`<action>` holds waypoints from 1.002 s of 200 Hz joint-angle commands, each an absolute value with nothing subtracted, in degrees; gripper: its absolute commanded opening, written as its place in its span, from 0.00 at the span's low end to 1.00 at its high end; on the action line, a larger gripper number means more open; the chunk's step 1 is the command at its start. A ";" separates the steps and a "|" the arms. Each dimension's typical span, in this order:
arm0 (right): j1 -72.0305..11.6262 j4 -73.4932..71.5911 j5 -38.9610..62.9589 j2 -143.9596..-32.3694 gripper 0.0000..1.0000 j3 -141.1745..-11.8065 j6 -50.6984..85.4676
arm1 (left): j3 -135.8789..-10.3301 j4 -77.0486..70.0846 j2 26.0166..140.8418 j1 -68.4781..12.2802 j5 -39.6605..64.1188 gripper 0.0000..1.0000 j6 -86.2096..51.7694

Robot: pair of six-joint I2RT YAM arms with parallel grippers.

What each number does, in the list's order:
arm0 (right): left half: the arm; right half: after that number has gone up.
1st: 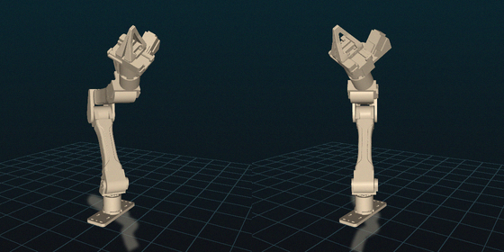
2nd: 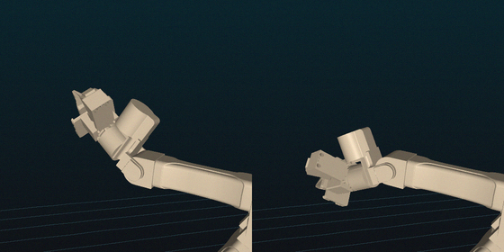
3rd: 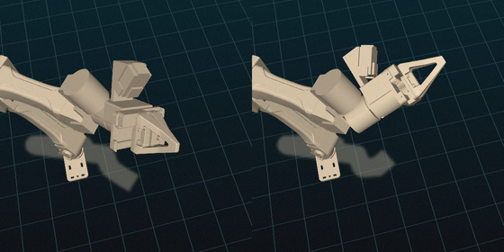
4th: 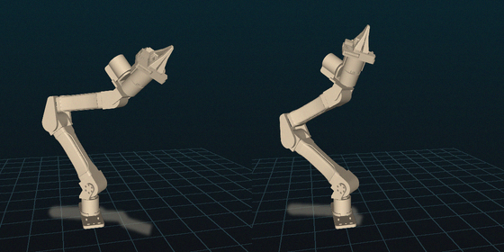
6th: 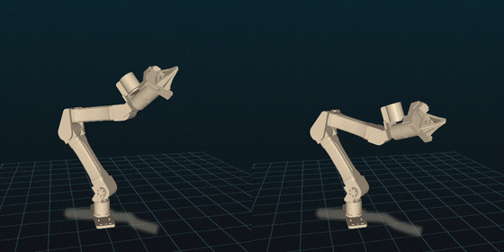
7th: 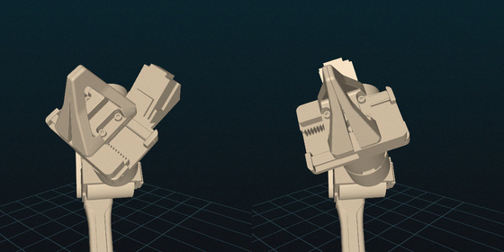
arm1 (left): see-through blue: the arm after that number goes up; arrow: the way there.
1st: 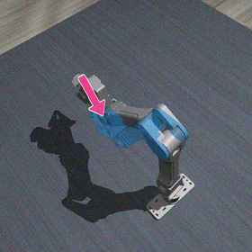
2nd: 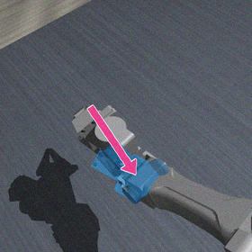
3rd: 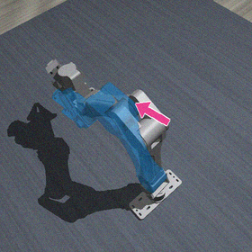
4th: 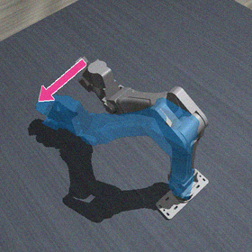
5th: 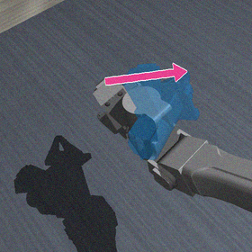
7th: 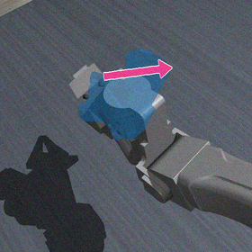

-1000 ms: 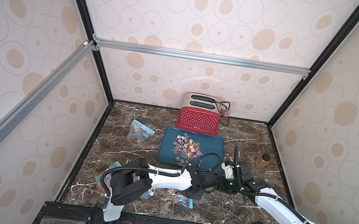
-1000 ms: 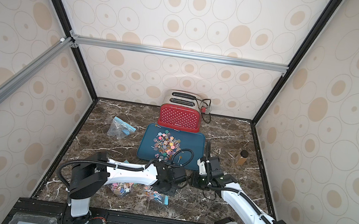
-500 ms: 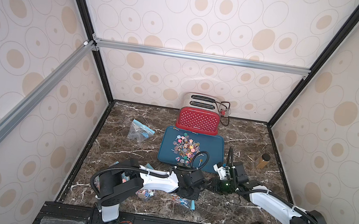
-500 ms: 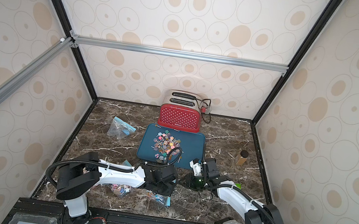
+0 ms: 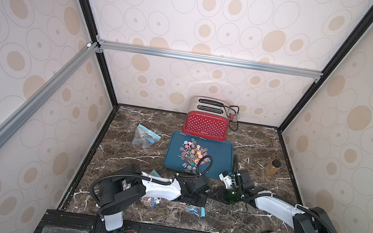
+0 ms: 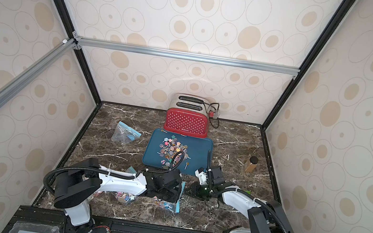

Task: Pour candies out of the ziploc bag
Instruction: Open the ziploc bag at the center of the board.

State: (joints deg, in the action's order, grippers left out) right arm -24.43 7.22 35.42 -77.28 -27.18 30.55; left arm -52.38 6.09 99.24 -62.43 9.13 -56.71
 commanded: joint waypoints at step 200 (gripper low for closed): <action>-26.59 0.22 35.23 -86.40 0.29 -30.51 31.21 | -50.80 2.72 96.43 -61.83 9.93 0.00 -56.87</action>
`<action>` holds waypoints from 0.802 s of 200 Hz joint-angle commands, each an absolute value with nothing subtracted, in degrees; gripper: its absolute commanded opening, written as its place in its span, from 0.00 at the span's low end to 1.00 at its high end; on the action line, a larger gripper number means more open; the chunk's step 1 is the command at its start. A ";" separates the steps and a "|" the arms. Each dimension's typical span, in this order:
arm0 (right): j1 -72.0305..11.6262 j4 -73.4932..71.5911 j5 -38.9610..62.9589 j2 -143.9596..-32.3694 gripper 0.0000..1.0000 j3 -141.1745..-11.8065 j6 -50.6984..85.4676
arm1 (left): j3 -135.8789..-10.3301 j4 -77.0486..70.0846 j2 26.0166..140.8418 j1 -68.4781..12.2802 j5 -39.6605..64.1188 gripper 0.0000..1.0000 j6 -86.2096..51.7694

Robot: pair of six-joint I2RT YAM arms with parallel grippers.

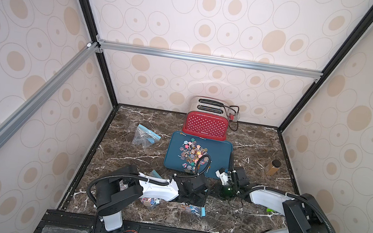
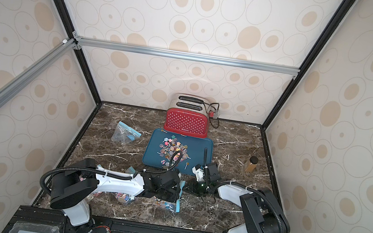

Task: Pour candies out of the ziploc bag
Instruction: Open the ziploc bag at the center of the board.

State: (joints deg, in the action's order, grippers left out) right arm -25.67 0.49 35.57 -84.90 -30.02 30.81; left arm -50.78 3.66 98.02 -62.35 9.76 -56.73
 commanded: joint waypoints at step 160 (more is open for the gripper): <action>-26.94 -3.96 37.29 -86.13 0.26 -29.53 31.35 | -50.10 2.46 96.90 -61.82 10.46 0.00 -56.87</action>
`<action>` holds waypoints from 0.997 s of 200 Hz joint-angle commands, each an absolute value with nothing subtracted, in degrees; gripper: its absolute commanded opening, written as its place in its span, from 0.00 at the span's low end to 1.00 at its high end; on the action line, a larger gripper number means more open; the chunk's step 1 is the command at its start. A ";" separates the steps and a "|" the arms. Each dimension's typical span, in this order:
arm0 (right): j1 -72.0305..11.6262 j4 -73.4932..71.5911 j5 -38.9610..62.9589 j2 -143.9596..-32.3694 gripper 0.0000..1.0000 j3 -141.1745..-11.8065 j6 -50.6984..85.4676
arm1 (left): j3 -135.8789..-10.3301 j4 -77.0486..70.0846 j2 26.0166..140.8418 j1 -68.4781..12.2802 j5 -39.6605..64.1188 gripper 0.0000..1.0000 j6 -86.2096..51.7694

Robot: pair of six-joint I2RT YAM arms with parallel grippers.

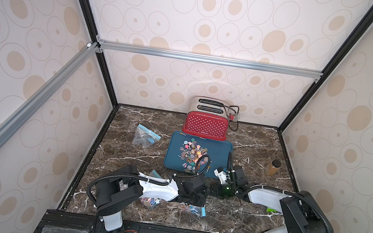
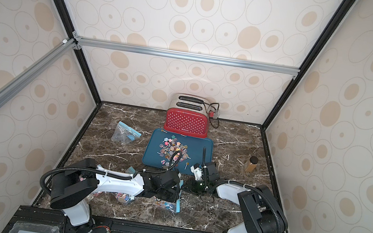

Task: Pour candies out of the ziploc bag
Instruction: Open the ziploc bag at the center of the board.

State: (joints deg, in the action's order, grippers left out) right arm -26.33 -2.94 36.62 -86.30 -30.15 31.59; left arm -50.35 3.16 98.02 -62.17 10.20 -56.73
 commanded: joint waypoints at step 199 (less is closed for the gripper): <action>-28.35 -8.61 40.63 -89.58 0.19 -29.95 30.86 | -49.66 2.26 96.25 -61.86 10.62 0.00 -56.60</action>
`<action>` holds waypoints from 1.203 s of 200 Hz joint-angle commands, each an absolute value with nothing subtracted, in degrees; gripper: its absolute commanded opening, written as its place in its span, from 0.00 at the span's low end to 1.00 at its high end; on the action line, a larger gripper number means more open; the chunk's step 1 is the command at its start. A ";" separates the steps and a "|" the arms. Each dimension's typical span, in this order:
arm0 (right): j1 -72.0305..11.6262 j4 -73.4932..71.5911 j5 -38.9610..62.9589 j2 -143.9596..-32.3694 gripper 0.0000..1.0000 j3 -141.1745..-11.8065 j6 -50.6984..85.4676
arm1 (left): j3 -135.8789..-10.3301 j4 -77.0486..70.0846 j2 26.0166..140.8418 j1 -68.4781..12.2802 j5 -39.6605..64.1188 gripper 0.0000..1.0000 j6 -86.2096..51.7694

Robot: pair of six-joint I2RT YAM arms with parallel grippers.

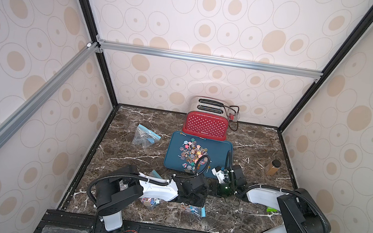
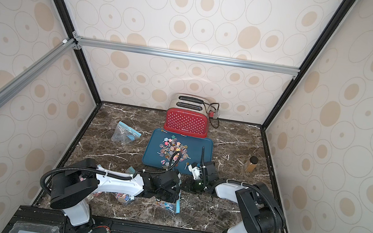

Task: Pour candies out of the ziploc bag
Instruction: Open the ziploc bag at the center of the board.

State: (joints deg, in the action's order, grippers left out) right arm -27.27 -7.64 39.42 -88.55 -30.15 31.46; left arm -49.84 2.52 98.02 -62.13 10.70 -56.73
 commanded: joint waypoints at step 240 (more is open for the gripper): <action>-29.62 -8.77 42.02 -86.83 0.00 -29.36 30.57 | -53.44 7.73 95.45 -60.20 5.78 0.35 -54.15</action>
State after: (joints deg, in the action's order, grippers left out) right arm -28.88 -8.38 40.95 -87.72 -30.15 31.44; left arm -51.79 8.16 94.61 -60.69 6.96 -54.78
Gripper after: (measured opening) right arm 0.046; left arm 0.349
